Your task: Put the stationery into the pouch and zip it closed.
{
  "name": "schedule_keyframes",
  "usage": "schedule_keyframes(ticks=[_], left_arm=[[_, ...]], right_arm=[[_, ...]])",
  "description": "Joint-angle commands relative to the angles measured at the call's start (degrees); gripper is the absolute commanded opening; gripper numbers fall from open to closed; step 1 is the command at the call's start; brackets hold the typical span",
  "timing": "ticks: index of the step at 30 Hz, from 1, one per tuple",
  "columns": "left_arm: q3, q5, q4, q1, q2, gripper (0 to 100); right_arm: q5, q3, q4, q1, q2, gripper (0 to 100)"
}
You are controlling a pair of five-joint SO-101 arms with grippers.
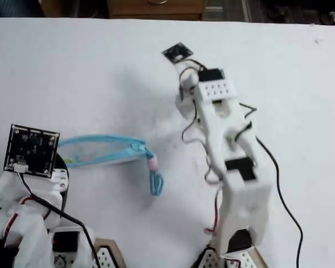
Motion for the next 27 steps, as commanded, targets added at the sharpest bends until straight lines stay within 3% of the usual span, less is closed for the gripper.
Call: schedule_keyframes(ticks=[1, 6, 9, 14, 17, 27], left_arm=[[0.7, 0.3, 0.8, -0.3, 3.6, 2], [0.7, 0.3, 0.8, -0.3, 3.6, 2], [0.7, 0.3, 0.8, -0.3, 3.6, 2], [0.7, 0.3, 0.8, -0.3, 3.6, 2], [0.7, 0.3, 0.8, -0.3, 3.6, 2], [0.7, 0.3, 0.8, -0.3, 3.6, 2]], right_arm=[[0.7, -21.5, 9.2, -0.1, 15.0, 33.4], [0.7, -48.4, 24.7, -3.1, 32.5, 33.3], [0.7, -56.6, 25.1, -3.5, 38.9, 27.6], [0.7, -57.4, 25.1, -3.5, 41.2, 0.5], [0.6, -57.8, 25.1, -2.9, 40.1, 5.3], [-3.3, -52.4, 25.2, -1.2, 19.4, 1.7]])
